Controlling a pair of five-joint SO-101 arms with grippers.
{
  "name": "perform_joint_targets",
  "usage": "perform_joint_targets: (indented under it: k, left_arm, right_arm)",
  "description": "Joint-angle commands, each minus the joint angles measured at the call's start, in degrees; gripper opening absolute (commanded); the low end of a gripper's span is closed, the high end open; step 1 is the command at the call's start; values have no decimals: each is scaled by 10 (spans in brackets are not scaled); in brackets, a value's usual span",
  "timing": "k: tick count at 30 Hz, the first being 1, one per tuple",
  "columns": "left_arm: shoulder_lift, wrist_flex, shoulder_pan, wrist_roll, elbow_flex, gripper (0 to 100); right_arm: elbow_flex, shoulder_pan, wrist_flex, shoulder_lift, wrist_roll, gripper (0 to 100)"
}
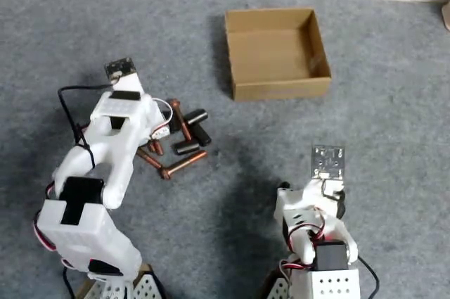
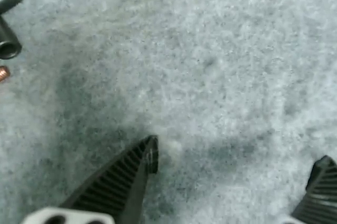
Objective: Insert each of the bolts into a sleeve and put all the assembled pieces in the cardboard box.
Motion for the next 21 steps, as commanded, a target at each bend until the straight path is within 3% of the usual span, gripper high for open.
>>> perform_joint_targets:
  k: [1,7,11,16,21]
  left_arm:
    - [0,40,10,-23,-13,23]
    - [-1,60,33,-24,-15,5]
    - [-12,129,64,-27,-43,5]
    - [-69,149,72,-142,-27,5]
    - [-148,110,85,-165,49,5]
  right_arm:
    - [55,7,2,-3,5,406]
    - [55,7,2,-3,5,406]
    - [55,7,2,-3,5,406]
    - [55,7,2,-3,5,406]
    - [55,7,2,-3,5,406]
